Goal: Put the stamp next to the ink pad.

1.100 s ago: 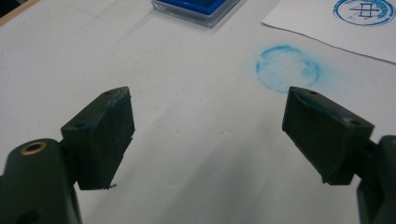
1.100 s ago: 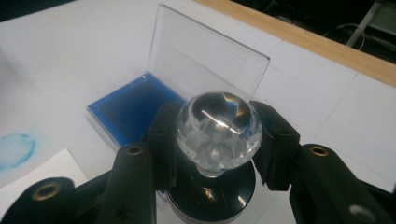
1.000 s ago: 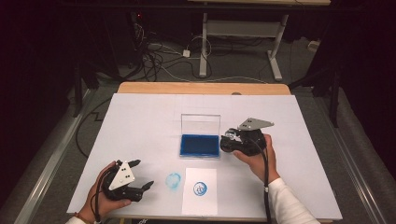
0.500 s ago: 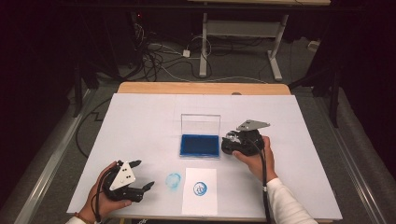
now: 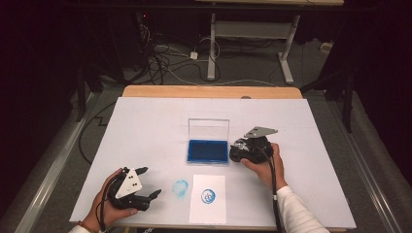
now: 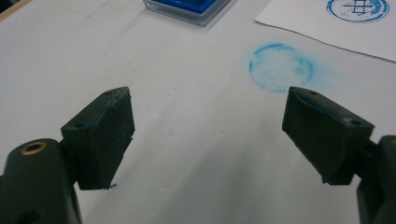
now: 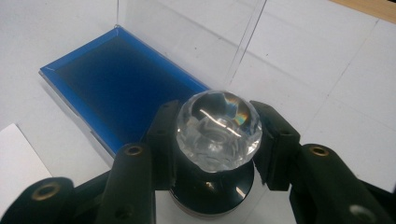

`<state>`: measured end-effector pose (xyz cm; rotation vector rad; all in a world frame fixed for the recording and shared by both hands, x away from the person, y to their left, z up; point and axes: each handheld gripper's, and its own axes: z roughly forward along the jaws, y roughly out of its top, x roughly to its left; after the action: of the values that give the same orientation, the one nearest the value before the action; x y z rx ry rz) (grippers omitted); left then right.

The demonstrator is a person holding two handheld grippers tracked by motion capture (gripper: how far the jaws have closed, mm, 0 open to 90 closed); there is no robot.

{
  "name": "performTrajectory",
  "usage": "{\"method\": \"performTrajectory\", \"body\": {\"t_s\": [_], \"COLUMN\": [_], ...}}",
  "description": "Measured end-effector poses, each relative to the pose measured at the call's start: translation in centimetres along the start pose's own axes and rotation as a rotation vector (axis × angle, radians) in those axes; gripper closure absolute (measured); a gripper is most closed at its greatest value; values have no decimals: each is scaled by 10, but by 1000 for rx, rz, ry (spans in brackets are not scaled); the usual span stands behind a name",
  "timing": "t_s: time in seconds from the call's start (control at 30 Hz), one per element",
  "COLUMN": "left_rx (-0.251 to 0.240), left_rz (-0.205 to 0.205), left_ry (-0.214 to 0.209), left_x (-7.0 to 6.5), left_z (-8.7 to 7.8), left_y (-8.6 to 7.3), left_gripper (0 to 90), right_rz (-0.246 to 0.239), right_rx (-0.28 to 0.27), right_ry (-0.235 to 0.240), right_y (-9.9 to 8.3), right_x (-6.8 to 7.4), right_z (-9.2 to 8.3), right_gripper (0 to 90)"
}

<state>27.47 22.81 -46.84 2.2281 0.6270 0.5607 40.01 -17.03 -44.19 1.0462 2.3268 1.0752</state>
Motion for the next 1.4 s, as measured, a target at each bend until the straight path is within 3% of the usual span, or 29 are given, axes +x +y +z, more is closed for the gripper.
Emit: {"method": "performTrajectory", "body": {"t_s": [0.63, 1.4], "left_rx": [4, 14], "left_rz": [3, 5], "left_ry": [-6, -10], "left_x": [-1, -2], "left_z": [1, 3], "left_y": [0, 0], "left_gripper": [165, 165], "right_rz": [-7, -93], "right_rx": [-8, -106], "right_ry": [-23, -64], "right_y": [-1, 8], "right_x": [3, 7], "right_z": [-1, -22], "right_gripper": [513, 432]}}
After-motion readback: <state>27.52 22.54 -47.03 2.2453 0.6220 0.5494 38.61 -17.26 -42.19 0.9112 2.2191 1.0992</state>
